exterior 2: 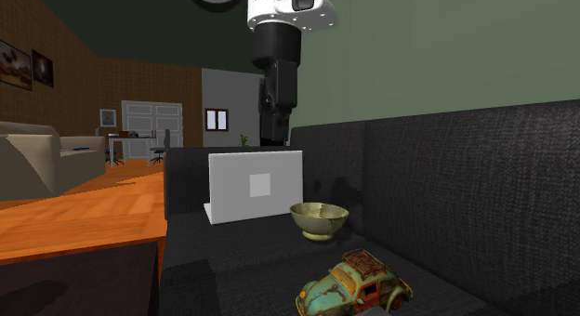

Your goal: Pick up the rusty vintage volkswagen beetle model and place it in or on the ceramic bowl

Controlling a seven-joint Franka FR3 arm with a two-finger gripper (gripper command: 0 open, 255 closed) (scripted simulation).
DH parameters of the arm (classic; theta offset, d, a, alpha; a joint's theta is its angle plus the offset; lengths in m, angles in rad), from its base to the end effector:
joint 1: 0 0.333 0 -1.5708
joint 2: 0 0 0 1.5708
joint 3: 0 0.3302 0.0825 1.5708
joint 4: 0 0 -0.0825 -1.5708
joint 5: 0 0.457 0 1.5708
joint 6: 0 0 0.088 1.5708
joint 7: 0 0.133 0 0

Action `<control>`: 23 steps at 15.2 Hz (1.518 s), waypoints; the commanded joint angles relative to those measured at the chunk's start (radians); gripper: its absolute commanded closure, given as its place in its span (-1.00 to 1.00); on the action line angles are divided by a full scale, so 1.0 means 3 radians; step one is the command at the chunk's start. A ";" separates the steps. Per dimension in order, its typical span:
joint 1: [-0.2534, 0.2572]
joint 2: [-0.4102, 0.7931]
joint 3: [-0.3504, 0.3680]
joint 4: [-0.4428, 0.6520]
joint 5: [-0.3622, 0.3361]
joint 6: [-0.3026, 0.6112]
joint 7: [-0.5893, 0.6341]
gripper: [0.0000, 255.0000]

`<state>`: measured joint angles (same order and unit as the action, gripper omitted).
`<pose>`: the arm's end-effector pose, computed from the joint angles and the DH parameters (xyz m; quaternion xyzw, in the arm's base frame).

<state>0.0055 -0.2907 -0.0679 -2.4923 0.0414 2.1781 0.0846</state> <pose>0.4863 -0.0266 0.3348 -0.9960 0.0838 0.0125 0.0264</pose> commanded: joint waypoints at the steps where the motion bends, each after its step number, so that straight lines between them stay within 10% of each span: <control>1: 0.0008 0.0261 -0.0021 0.0072 0.0043 0.0194 -0.0042 -1.00; 23: -0.0097 0.2728 0.0084 0.1394 0.0632 0.1310 -0.0520 -1.00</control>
<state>-0.0249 0.5139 -0.0454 -2.0783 0.2286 2.5609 -0.0720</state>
